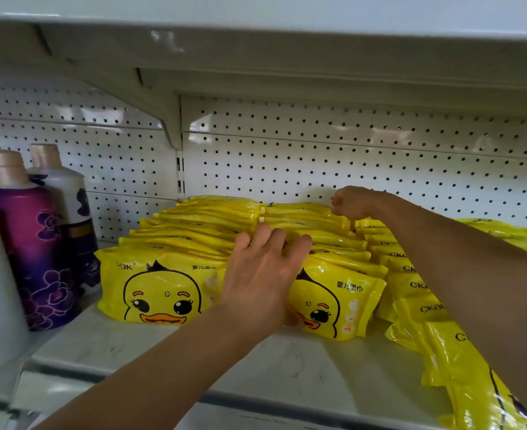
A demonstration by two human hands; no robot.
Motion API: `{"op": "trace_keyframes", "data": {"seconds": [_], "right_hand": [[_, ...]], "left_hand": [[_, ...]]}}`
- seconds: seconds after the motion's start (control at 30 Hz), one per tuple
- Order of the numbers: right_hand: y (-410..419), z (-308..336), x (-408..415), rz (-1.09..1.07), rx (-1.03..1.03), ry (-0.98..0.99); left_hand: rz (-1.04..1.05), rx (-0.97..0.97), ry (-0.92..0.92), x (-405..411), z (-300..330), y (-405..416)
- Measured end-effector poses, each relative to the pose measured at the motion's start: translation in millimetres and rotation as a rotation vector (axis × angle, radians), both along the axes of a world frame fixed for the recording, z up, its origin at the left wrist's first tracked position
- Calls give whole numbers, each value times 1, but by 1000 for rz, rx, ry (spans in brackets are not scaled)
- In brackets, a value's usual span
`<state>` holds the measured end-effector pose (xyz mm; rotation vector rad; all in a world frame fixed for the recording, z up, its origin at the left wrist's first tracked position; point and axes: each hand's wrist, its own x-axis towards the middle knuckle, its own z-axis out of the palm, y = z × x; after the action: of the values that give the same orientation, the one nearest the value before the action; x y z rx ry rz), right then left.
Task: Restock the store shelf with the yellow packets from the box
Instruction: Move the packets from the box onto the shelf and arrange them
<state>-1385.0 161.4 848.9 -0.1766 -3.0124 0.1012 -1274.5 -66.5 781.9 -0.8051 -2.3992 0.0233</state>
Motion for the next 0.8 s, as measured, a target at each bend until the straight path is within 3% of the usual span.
{"op": "trace_keyframes", "data": {"seconds": [0.13,0.47,0.8], "right_hand": [[0,-6,-12,-12,126,35],[-8,-10,-20,70,184,192],[-5,12,3,54,-31,136]], "left_hand": [[-28,17,10,-2,-2,0],[-30,2,-25,-7,-1,2],[-5,8,-5,-6,-2,2]]}}
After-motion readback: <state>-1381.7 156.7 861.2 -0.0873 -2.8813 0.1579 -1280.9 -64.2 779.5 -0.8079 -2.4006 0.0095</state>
